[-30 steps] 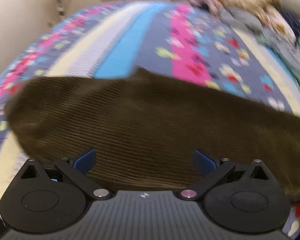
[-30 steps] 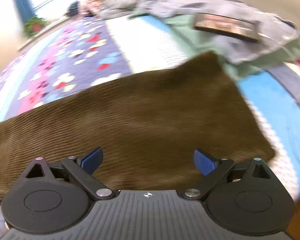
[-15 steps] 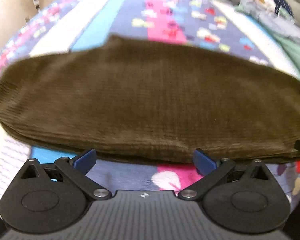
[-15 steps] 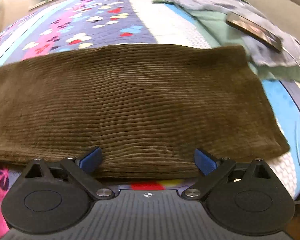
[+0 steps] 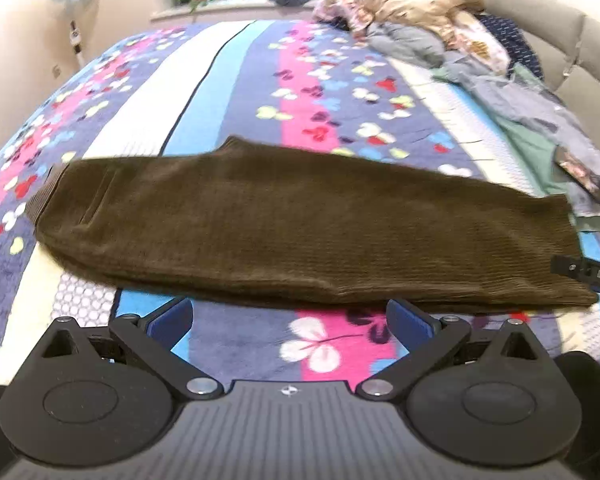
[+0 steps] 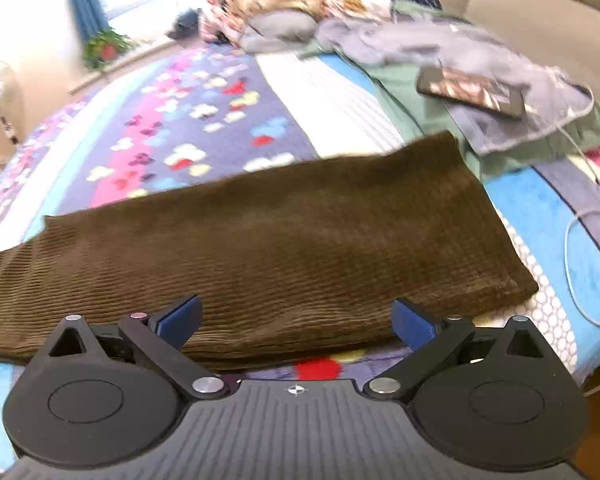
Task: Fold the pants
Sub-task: 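Move the right tool to the leg end of the strip and grip it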
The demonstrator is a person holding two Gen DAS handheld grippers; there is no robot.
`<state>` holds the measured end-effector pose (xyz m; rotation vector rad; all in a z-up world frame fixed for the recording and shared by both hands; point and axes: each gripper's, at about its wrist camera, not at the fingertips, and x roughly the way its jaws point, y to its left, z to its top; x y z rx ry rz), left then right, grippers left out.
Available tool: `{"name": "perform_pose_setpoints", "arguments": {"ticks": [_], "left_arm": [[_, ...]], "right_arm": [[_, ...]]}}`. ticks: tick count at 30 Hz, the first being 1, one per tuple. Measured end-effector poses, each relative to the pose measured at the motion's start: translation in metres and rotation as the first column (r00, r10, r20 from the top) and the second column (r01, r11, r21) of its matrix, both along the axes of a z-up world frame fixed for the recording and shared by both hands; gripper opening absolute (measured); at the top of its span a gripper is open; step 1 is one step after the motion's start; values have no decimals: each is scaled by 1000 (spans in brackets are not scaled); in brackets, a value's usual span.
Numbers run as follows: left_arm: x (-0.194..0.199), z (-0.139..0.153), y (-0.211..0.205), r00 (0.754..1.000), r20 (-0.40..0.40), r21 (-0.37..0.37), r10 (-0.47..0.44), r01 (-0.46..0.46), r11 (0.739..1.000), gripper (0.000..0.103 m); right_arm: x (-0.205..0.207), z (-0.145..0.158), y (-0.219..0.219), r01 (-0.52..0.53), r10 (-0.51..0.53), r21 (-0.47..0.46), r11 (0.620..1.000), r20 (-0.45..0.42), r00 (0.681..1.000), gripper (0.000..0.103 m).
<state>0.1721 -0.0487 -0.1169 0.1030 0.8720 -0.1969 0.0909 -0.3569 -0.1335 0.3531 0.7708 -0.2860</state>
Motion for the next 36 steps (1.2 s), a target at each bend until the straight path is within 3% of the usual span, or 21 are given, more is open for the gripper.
{"name": "perform_pose_setpoints", "arguments": {"ticks": [5, 10, 18, 24, 27, 32, 36], "left_arm": [[-12, 20, -21, 997, 38, -75, -64, 67, 995, 103], [-11, 19, -62, 994, 25, -141, -103, 106, 984, 103], [16, -27, -148, 982, -130, -196, -136, 109, 974, 103], [36, -70, -195, 954, -265, -203, -138, 85, 976, 103], [49, -94, -206, 942, -316, -230, -116, 43, 972, 103], [66, -136, -206, 920, -391, -348, -15, -133, 928, 103], [69, -160, -210, 911, -413, -352, 13, -173, 920, 103]], "right_arm": [[-26, 18, -12, 36, -38, 38, 999, 50, 998, 101], [-54, 27, -46, 82, -84, 22, 996, 82, 993, 102], [-84, 13, -118, 175, -178, 41, 984, 64, 982, 102], [-79, -15, -166, 201, -202, 84, 976, 10, 979, 102], [-67, -38, -186, 214, -213, 150, 965, -23, 977, 102], [-43, -85, -211, 277, -268, 325, 904, -75, 961, 102], [-33, -115, -218, 321, -306, 407, 855, -102, 946, 102]]}}
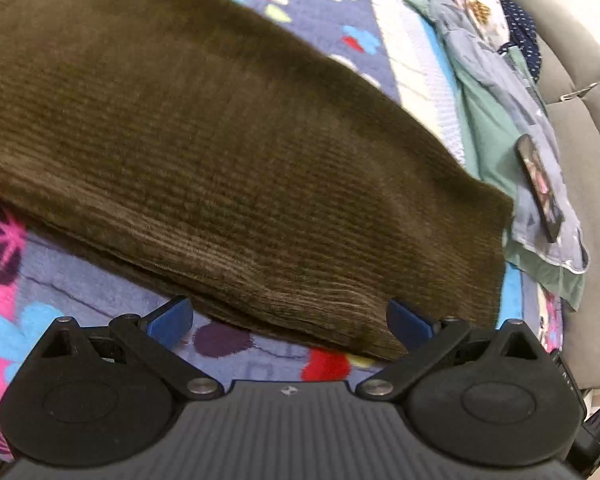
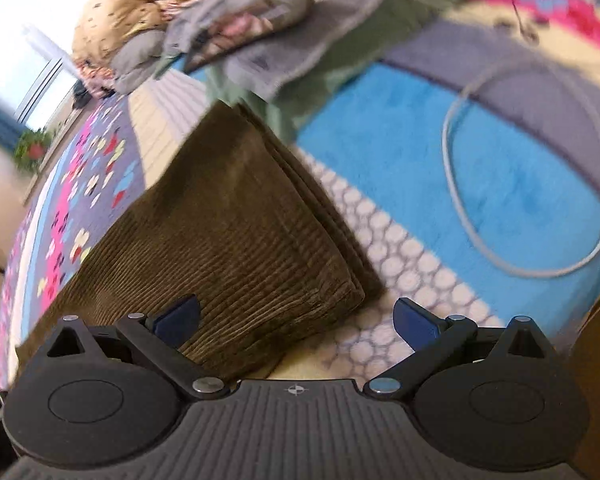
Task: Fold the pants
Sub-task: 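Move the right tool to the leg end of the strip and grip it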
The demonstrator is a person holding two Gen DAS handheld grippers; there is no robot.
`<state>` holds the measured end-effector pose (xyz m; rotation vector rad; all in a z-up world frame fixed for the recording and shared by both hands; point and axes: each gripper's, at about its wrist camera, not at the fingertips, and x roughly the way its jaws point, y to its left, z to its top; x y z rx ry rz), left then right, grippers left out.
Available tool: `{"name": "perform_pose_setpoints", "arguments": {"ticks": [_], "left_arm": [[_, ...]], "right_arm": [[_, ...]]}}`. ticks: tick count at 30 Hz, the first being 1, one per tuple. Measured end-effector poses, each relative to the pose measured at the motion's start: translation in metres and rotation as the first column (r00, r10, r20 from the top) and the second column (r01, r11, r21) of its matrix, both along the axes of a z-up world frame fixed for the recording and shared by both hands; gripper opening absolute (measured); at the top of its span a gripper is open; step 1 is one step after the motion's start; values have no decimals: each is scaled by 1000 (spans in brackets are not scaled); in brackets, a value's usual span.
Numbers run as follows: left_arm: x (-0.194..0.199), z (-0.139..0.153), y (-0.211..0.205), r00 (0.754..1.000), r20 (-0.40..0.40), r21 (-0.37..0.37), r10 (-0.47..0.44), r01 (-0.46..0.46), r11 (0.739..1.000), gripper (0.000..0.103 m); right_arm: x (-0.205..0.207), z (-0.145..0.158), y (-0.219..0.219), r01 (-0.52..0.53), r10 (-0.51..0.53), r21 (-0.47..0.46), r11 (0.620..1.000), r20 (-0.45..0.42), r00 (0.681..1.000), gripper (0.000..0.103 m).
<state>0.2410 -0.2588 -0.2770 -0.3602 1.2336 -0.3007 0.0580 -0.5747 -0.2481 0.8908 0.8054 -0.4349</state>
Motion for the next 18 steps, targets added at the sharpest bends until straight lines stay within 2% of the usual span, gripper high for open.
{"name": "perform_pose_setpoints", "arguments": {"ticks": [3, 9, 14, 18], "left_arm": [[1, -9, -4, 1000, 5, 19, 10, -10, 1000, 103], [6, -14, -16, 1000, 15, 75, -13, 12, 997, 103], [12, -16, -22, 998, -10, 103, 58, -57, 993, 103], [13, -15, -26, 998, -18, 125, 67, -64, 990, 103]], "right_arm": [[5, -14, -2, 27, -27, 31, 999, 3, 1000, 103], [19, -18, -1, 34, -34, 4, 999, 20, 999, 103], [25, -18, -2, 69, -69, 0, 998, 38, 997, 103], [29, -19, -4, 90, -89, -8, 996, 62, 994, 103]]}}
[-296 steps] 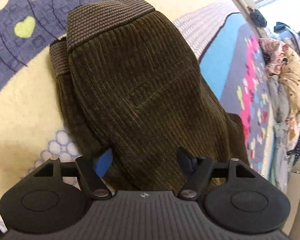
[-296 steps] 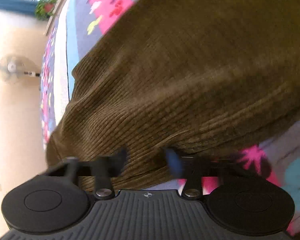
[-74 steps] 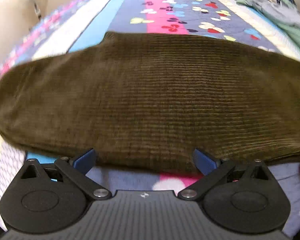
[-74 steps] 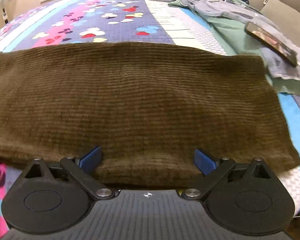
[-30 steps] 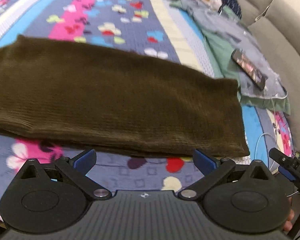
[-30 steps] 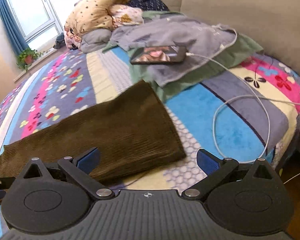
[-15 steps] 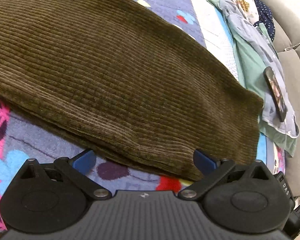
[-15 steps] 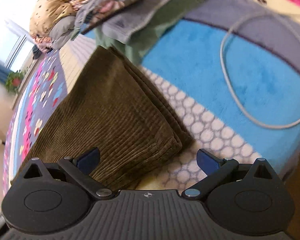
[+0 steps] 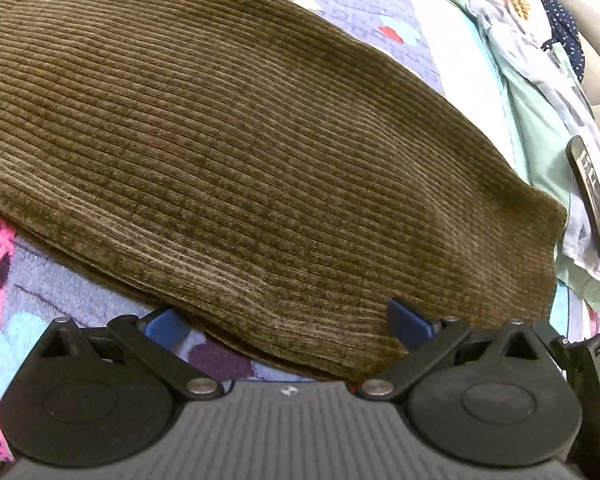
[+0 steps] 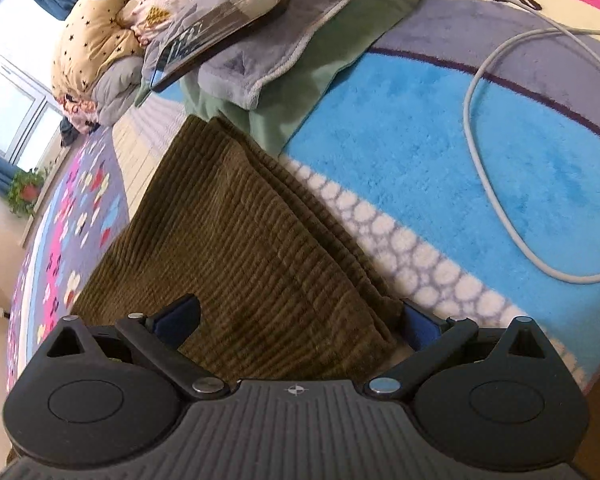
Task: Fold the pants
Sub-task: 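Move the right tool to the leg end of the strip and grip it, then fold the gripped leg end with the right tool over onto the waistband half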
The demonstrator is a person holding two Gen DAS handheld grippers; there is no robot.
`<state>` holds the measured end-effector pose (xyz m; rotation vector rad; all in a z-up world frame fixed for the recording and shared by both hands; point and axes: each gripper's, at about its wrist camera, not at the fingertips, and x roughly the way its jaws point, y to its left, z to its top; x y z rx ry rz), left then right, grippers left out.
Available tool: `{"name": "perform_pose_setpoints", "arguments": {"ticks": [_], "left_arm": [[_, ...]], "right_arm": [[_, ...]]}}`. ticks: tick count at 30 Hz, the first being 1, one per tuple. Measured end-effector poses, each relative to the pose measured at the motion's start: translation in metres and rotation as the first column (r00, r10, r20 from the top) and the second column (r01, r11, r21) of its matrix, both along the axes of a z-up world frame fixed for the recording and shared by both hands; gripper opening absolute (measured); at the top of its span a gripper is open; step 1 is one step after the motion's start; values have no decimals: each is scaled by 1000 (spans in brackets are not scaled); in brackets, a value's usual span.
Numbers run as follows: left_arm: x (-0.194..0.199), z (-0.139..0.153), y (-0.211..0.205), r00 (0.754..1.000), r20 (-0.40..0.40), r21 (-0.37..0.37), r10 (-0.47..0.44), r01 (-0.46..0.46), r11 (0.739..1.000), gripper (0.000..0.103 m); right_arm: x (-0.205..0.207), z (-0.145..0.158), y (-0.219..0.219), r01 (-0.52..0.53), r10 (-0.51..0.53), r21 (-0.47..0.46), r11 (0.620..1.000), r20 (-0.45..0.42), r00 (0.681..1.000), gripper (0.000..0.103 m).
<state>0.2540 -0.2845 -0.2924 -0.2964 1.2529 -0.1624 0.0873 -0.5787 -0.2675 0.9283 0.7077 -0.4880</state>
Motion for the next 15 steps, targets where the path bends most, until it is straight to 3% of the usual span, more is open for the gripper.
{"name": "perform_pose_setpoints", "arguments": {"ticks": [3, 5, 9, 11, 12, 13, 15], "left_arm": [[5, 1, 1, 1000, -27, -4, 5, -5, 1000, 103], [11, 2, -1, 998, -57, -5, -3, 3, 1000, 103], [24, 3, 8, 992, -124, -55, 29, -36, 998, 103], [29, 3, 15, 986, -158, -76, 54, -67, 995, 101], [32, 3, 18, 982, -174, -73, 74, -87, 994, 98], [33, 5, 21, 976, -192, -56, 102, -115, 992, 90], [36, 8, 28, 970, -213, -30, 116, -125, 992, 79]], "right_arm": [[2, 0, 6, -7, 7, -37, 999, 7, 1000, 102], [2, 2, 9, -5, 6, -51, 999, 9, 1000, 93], [-1, 3, 0, 74, -76, 55, 996, 52, 996, 89], [4, 2, 0, 78, -80, 56, 995, 29, 996, 85], [10, 4, 4, 61, -61, 8, 998, -22, 998, 72], [17, 5, 9, 30, -36, -60, 998, -98, 995, 51], [18, 8, 11, 17, -26, -85, 996, -108, 994, 43]]}}
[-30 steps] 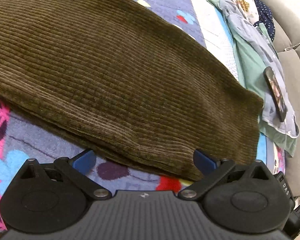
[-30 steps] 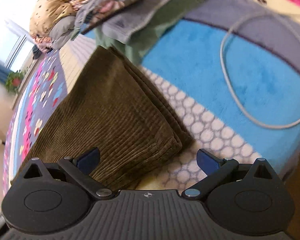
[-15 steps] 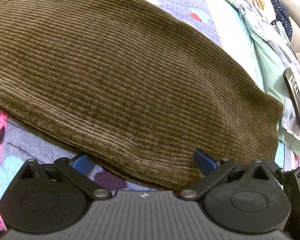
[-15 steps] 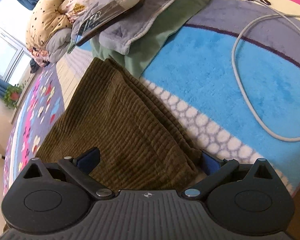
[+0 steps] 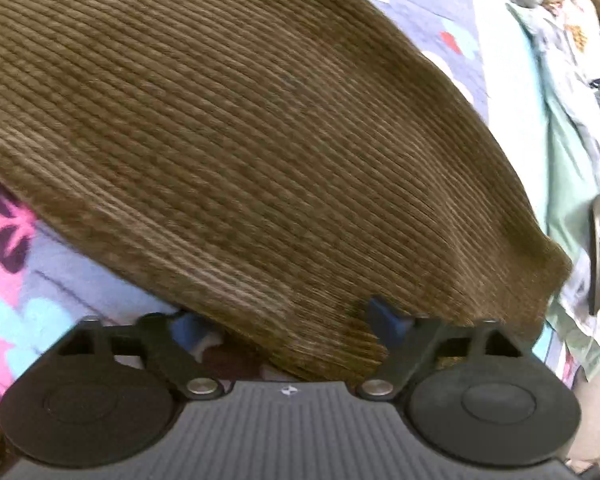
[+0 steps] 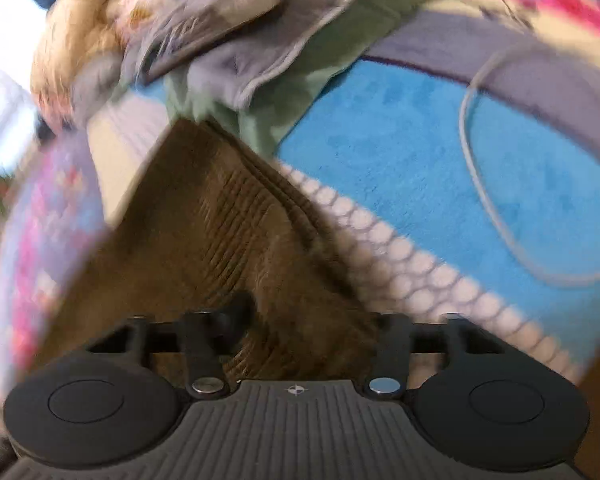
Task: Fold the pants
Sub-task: 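Fold the gripped leg end with the right tool over onto the waistband half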
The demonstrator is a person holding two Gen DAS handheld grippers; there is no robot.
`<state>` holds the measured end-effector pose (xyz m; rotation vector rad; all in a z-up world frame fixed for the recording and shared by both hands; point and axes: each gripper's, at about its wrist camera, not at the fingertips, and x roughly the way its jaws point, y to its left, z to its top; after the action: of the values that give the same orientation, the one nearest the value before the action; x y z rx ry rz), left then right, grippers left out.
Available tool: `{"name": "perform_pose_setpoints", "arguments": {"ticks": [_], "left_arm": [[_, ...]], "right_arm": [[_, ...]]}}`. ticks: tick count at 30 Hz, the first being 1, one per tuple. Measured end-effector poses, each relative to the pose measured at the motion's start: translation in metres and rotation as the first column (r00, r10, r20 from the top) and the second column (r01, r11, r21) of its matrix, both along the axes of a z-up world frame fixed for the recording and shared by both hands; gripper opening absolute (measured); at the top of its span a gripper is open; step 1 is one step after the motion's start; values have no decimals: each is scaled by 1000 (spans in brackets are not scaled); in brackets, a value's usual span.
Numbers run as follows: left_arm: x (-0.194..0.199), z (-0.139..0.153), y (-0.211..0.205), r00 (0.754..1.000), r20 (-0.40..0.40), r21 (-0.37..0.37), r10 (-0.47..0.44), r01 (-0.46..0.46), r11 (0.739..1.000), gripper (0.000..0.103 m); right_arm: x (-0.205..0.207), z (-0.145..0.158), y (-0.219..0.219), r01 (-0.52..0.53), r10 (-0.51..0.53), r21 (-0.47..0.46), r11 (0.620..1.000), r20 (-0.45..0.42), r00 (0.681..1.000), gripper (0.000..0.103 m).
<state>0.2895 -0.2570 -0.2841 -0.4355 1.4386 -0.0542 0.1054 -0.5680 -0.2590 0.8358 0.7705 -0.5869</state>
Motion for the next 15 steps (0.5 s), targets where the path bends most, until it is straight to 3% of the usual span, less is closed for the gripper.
{"name": "perform_pose_setpoints", "arguments": {"ticks": [2, 3, 5, 8, 12, 15], "left_arm": [[3, 2, 3, 999, -16, 30, -28, 28, 999, 64], [4, 4, 6, 999, -19, 28, -50, 50, 998, 62], [6, 8, 15, 996, -23, 13, -88, 88, 996, 43], [11, 12, 37, 994, -35, -62, -107, 105, 993, 25], [20, 14, 57, 987, -48, -125, -153, 146, 981, 21], [23, 14, 75, 984, -83, -203, -157, 137, 969, 21]], "right_arm": [[-2, 6, -5, -5, 4, 40, 999, 38, 999, 28], [-3, 11, -6, -12, 9, 52, 999, 62, 998, 27], [1, 32, 0, -51, 49, 15, 999, 101, 994, 26], [19, 71, 20, -127, 129, -23, 992, 176, 976, 26], [48, 113, 56, -217, 234, -102, 971, 206, 950, 26], [73, 141, 102, -314, 349, -201, 928, 177, 920, 25]]}}
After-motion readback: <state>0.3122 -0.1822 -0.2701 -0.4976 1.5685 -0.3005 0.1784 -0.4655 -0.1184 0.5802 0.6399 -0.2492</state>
